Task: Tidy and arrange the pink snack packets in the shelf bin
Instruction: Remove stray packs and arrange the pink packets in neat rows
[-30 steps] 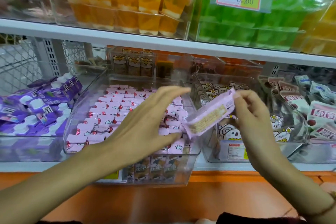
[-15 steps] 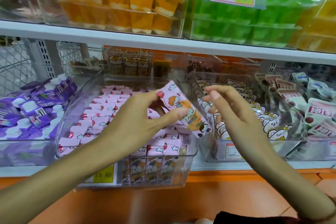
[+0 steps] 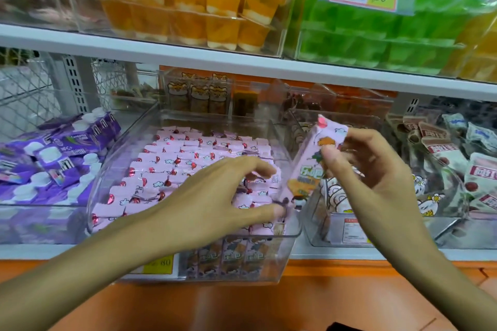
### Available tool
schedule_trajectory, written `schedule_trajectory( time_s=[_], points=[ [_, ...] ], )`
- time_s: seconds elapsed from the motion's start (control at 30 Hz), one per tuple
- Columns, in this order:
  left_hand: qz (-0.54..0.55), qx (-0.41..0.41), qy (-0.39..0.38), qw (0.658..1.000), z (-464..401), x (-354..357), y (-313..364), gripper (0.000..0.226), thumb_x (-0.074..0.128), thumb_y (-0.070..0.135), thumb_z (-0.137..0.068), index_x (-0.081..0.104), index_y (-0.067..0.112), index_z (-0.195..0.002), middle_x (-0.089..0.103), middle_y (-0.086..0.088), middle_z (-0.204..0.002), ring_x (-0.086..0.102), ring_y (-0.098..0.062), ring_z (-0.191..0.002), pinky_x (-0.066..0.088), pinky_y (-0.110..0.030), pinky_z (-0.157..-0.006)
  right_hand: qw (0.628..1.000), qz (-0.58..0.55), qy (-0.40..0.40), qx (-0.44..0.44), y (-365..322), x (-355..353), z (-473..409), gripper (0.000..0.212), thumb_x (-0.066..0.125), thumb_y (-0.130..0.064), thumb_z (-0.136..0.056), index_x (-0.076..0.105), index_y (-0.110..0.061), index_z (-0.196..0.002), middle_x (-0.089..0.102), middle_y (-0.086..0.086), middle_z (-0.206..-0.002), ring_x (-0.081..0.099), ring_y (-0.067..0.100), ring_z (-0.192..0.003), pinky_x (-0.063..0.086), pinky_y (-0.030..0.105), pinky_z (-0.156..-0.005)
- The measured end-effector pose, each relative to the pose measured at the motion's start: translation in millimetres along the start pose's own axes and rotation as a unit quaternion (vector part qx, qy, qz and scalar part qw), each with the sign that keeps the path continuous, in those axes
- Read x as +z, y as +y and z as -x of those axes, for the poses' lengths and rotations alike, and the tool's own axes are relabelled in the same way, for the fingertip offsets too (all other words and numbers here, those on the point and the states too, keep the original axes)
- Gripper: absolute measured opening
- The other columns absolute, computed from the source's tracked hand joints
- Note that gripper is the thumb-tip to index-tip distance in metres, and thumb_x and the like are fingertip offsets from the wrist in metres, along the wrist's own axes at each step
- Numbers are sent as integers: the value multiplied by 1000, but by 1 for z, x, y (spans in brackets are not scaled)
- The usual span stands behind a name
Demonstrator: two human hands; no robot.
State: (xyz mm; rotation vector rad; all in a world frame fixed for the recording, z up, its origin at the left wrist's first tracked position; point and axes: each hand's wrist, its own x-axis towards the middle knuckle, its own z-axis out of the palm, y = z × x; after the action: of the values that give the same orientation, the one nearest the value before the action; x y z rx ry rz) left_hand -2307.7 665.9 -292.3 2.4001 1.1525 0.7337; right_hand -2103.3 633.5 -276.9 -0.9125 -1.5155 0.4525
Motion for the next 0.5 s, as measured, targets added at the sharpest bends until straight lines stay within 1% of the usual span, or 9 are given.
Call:
schedule_trajectory(
  time_s=[0.03, 0.1, 0.2, 0.3, 0.37, 0.43, 0.5],
  points=[
    [-40, 1, -20, 999, 1, 1, -4, 50, 46, 72, -75, 48, 48, -120, 51, 31, -117, 43, 15, -106, 43, -18, -88, 1000, -9, 8, 17, 3, -1, -1, 23, 66, -33, -76, 56, -22, -93, 64, -16, -75, 63, 0, -71, 48, 10, -64],
    [-106, 13, -51, 993, 2, 0, -12, 39, 40, 65, -84, 51, 46, -116, 53, 26, -111, 42, 10, -102, 44, -26, -88, 998, -16, -24, 48, 9, -1, 0, 26, 64, -30, -74, 52, -20, -94, 60, -18, -71, 60, -2, -66, 47, 9, -62],
    [-84, 9, -101, 991, -3, -5, -20, 33, 43, 64, -85, 55, 46, -110, 53, 26, -108, 44, 7, -105, 43, -31, -92, 994, 20, -93, 62, 11, 0, 2, 26, 66, -33, -73, 52, -20, -91, 61, -16, -76, 62, 2, -71, 46, 10, -64],
    [-68, 17, -114, 991, -9, -6, -24, 24, 50, 60, -85, 60, 45, -101, 56, 25, -107, 49, 1, -106, 44, -37, -92, 989, 88, -107, 54, 6, -7, 0, 31, 66, -43, -71, 55, -20, -87, 65, -8, -83, 65, 7, -81, 51, 17, -69],
    [-55, 23, -118, 991, -12, -5, -24, 19, 55, 56, -85, 63, 43, -96, 57, 24, -106, 51, -1, -104, 45, -38, -91, 988, 93, -109, 60, 3, -12, 1, 29, 67, -42, -70, 55, -21, -86, 66, -7, -88, 65, 7, -86, 52, 17, -70],
    [-55, 24, -117, 991, -14, -5, -23, 15, 58, 51, -85, 65, 41, -93, 58, 24, -104, 52, -1, -100, 46, -38, -87, 988, 81, -116, 67, 3, -12, 3, 32, 69, -39, -69, 54, -21, -90, 67, -3, -92, 65, 6, -87, 52, 16, -68],
    [-64, 25, -115, 991, -16, -5, -23, 13, 59, 49, -84, 65, 40, -91, 58, 23, -103, 52, -1, -97, 46, -38, -84, 984, 81, -139, 81, 3, -10, 6, 37, 72, -32, -74, 50, -25, -103, 65, 1, -93, 64, 7, -86, 52, 18, -71]
  ],
)
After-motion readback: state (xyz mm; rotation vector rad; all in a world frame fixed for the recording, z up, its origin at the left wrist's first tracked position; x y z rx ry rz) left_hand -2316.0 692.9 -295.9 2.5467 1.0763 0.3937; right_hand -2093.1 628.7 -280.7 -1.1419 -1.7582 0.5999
